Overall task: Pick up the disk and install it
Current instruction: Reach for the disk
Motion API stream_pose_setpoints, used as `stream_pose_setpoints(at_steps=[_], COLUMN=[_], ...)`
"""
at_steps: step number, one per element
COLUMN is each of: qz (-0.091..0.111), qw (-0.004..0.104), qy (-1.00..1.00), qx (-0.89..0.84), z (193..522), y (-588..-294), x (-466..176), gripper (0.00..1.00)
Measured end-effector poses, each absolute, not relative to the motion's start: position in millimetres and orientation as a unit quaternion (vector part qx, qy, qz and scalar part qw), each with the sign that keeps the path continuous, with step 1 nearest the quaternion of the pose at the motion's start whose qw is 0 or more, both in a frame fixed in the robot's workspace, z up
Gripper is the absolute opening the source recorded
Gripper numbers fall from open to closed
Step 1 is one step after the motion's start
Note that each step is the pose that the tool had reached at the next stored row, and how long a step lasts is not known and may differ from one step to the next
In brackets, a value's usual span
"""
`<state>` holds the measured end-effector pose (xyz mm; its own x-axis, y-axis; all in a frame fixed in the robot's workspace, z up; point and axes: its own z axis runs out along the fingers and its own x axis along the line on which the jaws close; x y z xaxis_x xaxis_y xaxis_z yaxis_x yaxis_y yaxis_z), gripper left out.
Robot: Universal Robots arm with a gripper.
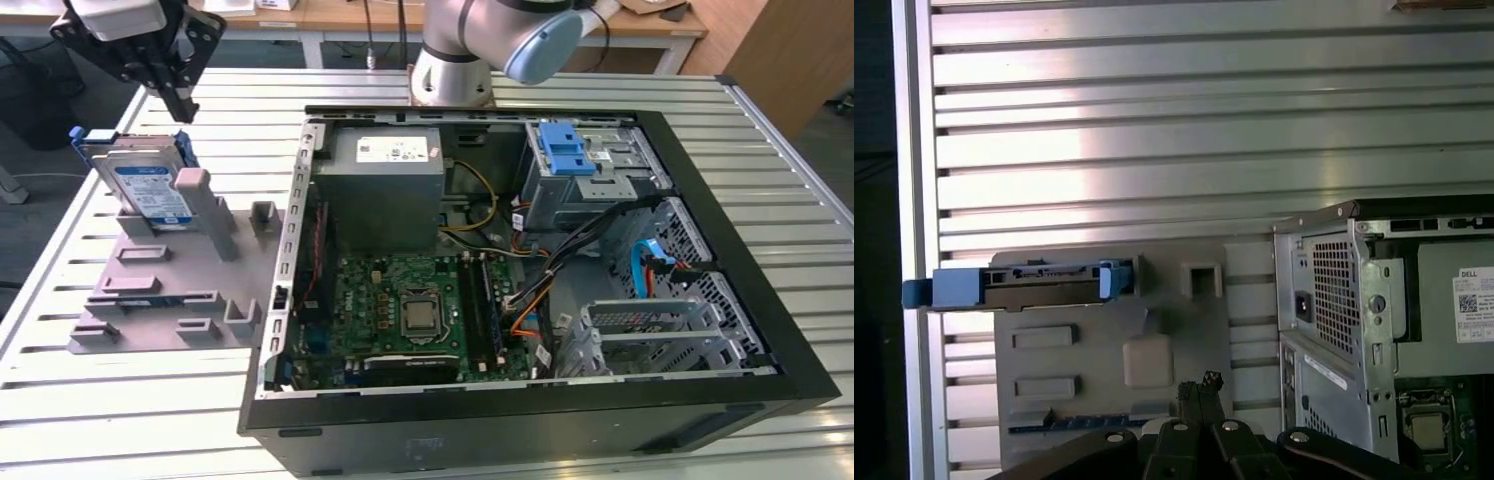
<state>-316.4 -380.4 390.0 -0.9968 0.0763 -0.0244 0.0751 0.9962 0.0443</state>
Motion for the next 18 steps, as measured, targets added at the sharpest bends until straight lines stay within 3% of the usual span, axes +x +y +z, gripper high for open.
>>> stream_pose_setpoints(at_steps=[18], qz=[0.022], qw=[0.013], qy=[0.999], qx=[0.038], z=[389.4], y=[-379.1], x=[-323.7], gripper=[0.11])
